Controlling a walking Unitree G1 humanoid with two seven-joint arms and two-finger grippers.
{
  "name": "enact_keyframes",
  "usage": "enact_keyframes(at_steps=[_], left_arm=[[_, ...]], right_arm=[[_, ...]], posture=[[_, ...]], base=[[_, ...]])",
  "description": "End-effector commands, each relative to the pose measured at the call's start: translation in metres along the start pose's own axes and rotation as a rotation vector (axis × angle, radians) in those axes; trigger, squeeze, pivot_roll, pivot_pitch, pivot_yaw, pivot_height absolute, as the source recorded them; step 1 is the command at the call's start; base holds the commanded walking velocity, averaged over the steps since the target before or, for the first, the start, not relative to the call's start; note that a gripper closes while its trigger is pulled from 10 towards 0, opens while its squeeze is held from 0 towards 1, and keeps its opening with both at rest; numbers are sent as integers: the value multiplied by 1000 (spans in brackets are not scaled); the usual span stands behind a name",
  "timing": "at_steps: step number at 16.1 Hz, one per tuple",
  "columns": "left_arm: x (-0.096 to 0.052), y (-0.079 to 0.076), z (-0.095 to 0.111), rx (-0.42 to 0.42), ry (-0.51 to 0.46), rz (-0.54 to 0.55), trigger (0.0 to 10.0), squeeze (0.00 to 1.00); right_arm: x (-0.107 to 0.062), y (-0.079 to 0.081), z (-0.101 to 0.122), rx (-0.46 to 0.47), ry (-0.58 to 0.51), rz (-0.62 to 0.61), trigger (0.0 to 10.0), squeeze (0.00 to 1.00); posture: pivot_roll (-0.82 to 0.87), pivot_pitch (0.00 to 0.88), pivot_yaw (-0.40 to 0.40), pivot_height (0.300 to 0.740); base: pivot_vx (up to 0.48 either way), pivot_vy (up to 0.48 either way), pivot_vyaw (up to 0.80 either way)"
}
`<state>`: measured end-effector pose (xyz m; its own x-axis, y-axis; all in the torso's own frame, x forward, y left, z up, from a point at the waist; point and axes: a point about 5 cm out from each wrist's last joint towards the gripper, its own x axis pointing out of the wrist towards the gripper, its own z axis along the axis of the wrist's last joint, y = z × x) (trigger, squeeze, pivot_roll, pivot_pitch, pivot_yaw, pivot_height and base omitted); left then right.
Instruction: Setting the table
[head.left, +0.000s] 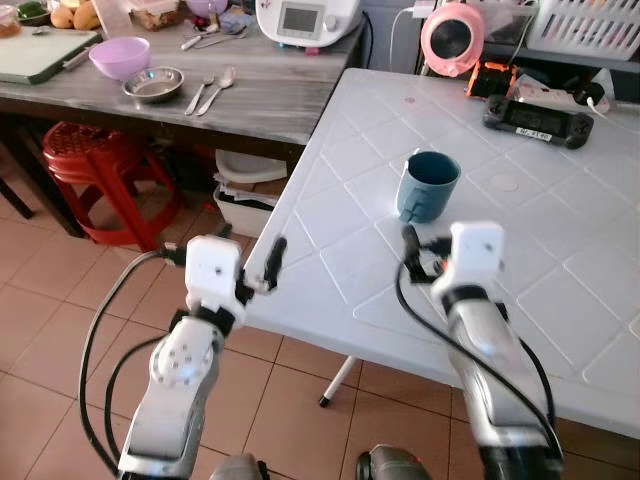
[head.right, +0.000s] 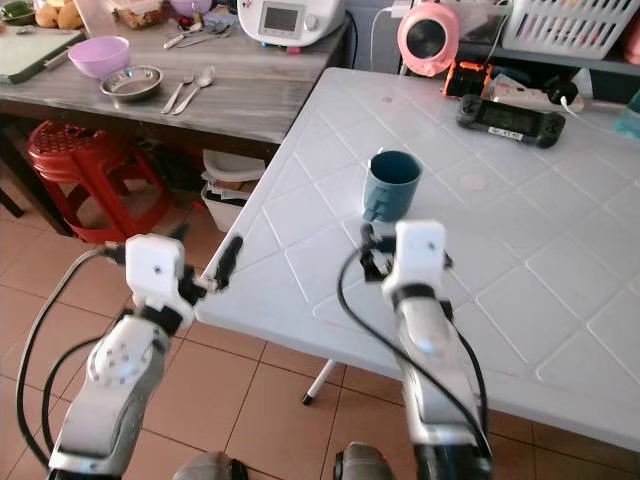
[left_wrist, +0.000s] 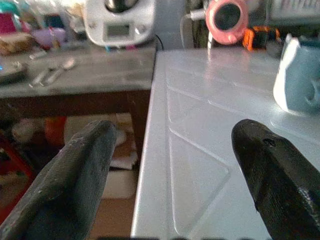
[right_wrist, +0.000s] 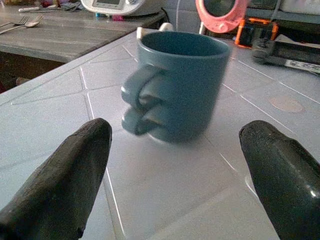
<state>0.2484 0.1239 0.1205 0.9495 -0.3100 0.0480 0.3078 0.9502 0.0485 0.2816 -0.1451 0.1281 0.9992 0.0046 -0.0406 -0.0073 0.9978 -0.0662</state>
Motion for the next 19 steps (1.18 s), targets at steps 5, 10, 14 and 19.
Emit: enact_keyframes(at_steps=[5,10,14,19], left_arm=[[-6,-2,2,2,6,-15,10000,0],[-7,-1,3,0,7,-20,10000,0],[-6,1,4,8,3,-16,10000,0],[-3,2,5,18,0,-18,10000,0]], right_arm=[[21,19,8,4,2,15,10000,0],[27,12,8,-22,8,-70,10000,0],[30,-12,8,-47,5,-187,10000,0],[38,-12,13,-52,-18,-181,10000,0]], posture=[[33,125,33,740],[40,137,28,740],[41,136,35,740],[46,132,41,740]], base=[[0,0,0],[0,0,0],[0,0,0],[0,0,0]])
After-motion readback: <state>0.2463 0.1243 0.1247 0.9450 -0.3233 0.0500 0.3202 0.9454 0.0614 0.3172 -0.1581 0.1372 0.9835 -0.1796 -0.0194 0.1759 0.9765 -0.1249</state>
